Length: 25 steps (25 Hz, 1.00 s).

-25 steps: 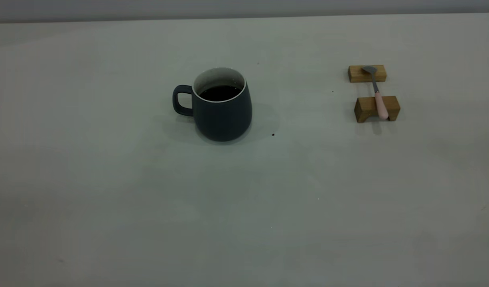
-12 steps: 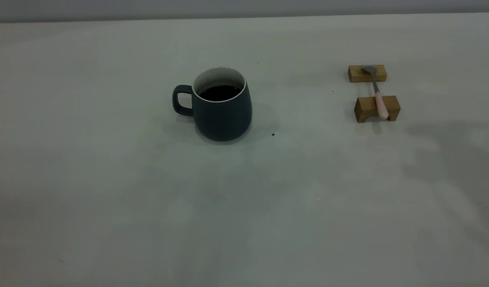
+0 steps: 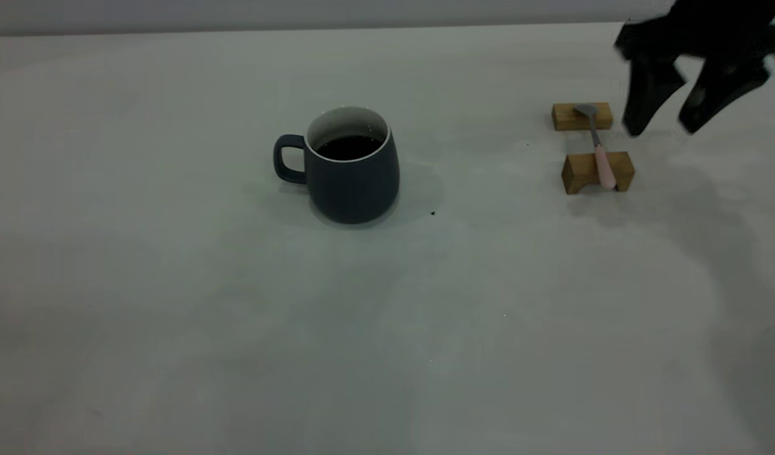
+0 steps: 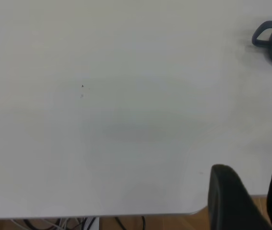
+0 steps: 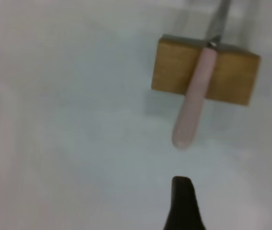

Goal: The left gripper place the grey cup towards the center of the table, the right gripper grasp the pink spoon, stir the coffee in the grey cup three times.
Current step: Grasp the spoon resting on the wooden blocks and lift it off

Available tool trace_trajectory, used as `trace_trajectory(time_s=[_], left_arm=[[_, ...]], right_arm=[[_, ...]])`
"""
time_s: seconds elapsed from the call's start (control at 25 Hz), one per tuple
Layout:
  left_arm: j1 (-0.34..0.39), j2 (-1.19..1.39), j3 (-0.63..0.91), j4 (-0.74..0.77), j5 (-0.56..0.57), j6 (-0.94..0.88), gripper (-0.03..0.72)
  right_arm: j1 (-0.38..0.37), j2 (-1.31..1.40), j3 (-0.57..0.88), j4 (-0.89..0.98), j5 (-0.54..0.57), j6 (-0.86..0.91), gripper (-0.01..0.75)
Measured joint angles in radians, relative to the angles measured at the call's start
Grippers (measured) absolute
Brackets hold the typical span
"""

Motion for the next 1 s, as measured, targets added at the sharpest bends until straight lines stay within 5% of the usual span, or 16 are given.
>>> trace_trajectory(time_s=[0.76,1.0], left_arm=[[0.000,0.000,0.000,0.001,0.000,0.000,0.270],[0.000,0.000,0.000,0.001,0.000,0.000,0.270]], right_arm=[[0.056,0.171,-0.061,-0.001,-0.095,-0.003,0.590],[0.056,0.178,-0.061,-0.005,-0.105,-0.003,0.446]])
